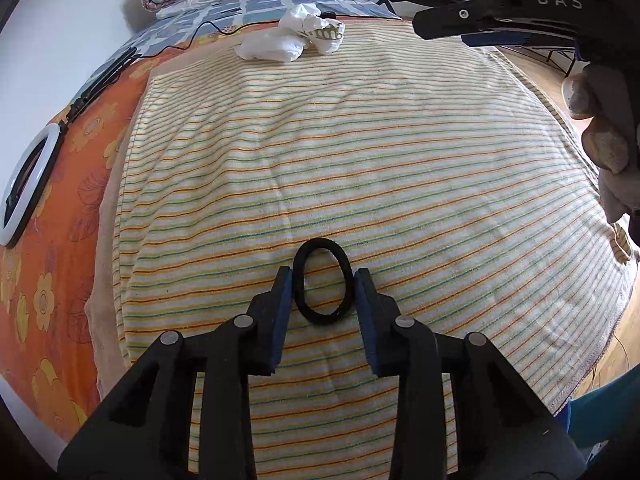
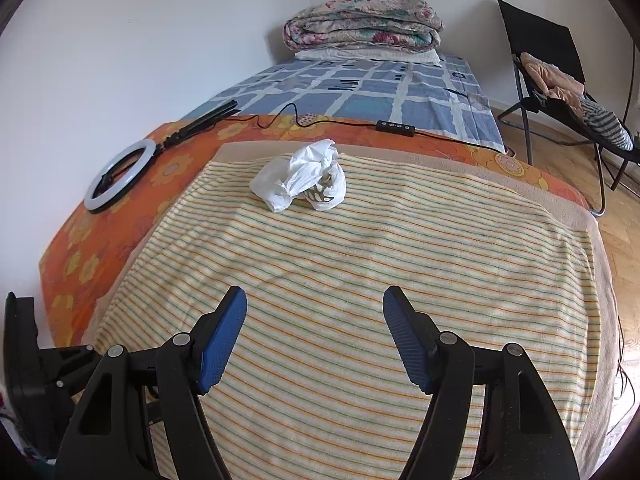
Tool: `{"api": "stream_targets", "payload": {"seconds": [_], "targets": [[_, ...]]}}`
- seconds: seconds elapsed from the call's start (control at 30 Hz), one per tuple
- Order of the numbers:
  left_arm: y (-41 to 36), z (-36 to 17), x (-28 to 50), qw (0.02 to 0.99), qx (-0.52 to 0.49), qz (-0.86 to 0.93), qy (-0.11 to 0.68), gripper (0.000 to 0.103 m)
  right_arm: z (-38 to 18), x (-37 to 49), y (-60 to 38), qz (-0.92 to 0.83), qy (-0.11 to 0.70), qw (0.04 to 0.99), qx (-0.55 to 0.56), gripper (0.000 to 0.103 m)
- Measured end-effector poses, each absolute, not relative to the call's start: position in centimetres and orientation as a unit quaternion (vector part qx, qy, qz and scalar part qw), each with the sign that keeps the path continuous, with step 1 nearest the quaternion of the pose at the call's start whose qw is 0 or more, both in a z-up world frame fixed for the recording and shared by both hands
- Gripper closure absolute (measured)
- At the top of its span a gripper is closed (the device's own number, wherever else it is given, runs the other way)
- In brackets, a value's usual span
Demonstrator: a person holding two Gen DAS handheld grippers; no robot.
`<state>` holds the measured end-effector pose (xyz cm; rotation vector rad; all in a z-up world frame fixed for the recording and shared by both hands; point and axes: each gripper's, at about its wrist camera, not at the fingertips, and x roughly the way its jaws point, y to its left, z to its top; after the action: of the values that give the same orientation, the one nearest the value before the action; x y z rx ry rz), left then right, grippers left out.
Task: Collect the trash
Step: 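Grasp the black hair tie with the left gripper while the right gripper grasps the white plastic bag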
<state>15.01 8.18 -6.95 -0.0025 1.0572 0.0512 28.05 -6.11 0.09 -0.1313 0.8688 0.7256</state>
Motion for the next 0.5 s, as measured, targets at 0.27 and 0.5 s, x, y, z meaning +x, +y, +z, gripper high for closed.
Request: {"api": "stream_targets", "payload": {"seconds": [0.27, 0.5], "targets": [[10.0, -6.5, 15.5, 0.869, -0.033, 0.015, 0.494, 0.096, -1.7, 32.8, -3.0, 0.343, 0.423, 0.838, -0.032, 0.033], [10.4, -6.1, 15.5, 0.874, -0.042, 0.003, 0.484, 0.096, -2.4, 36.1, 1.0, 0.346, 0.428, 0.835, -0.026, 0.021]]}}
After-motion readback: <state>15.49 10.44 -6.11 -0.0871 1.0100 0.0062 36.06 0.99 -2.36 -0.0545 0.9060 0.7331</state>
